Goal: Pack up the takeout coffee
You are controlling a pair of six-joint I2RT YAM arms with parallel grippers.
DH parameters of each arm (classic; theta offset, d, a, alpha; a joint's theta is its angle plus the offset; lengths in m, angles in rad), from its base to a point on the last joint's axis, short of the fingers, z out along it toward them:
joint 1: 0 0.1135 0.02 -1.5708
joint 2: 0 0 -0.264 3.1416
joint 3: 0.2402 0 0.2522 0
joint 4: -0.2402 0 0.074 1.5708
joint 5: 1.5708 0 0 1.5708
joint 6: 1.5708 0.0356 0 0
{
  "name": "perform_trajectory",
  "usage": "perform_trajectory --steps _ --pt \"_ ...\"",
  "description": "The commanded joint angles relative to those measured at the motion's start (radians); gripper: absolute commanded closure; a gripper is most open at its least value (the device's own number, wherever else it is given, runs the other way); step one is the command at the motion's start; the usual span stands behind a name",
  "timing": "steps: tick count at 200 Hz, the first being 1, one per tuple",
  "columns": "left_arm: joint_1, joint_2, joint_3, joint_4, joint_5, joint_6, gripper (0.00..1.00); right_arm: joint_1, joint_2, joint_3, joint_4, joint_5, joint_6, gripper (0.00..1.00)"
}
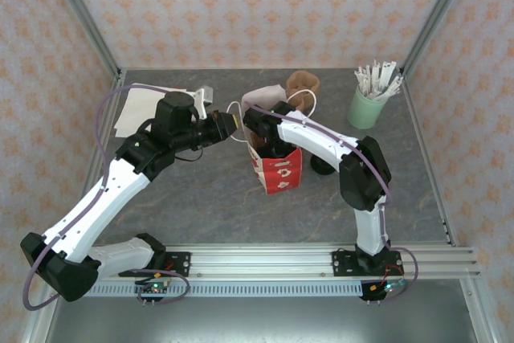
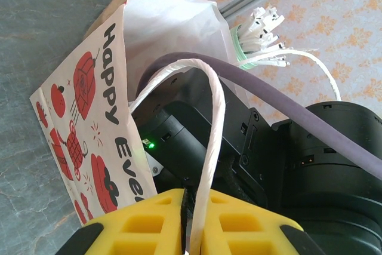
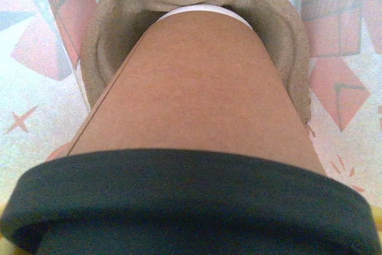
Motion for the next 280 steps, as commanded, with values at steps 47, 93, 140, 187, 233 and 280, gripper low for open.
perform_trajectory --steps 47,93,140,187,233,280 --pt "-0.023 0.016 0.035 -0.004 -0.027 0.007 0.86 -0.011 0.007 0.034 -0.013 0.038 -0.007 0.19" --pt "-0.029 0.02 0.036 -0.006 -0.033 0.007 0.86 -0.011 0.001 0.035 -0.014 0.036 -0.006 0.2" --pt "-0.033 0.024 0.036 -0.005 -0.034 0.009 0.87 -0.011 -0.016 0.074 -0.05 0.037 -0.004 0.2" --pt "-0.042 0.027 0.039 -0.003 -0.038 0.01 0.9 -0.012 -0.018 0.125 -0.104 0.034 0.001 0.2" --pt "-0.043 0.026 0.039 -0.01 -0.046 0.015 0.91 -0.011 -0.03 0.141 -0.13 0.043 0.006 0.2" --pt "-0.043 0.025 0.036 -0.013 -0.051 0.018 0.91 -0.011 -0.036 0.153 -0.146 0.036 0.007 0.2"
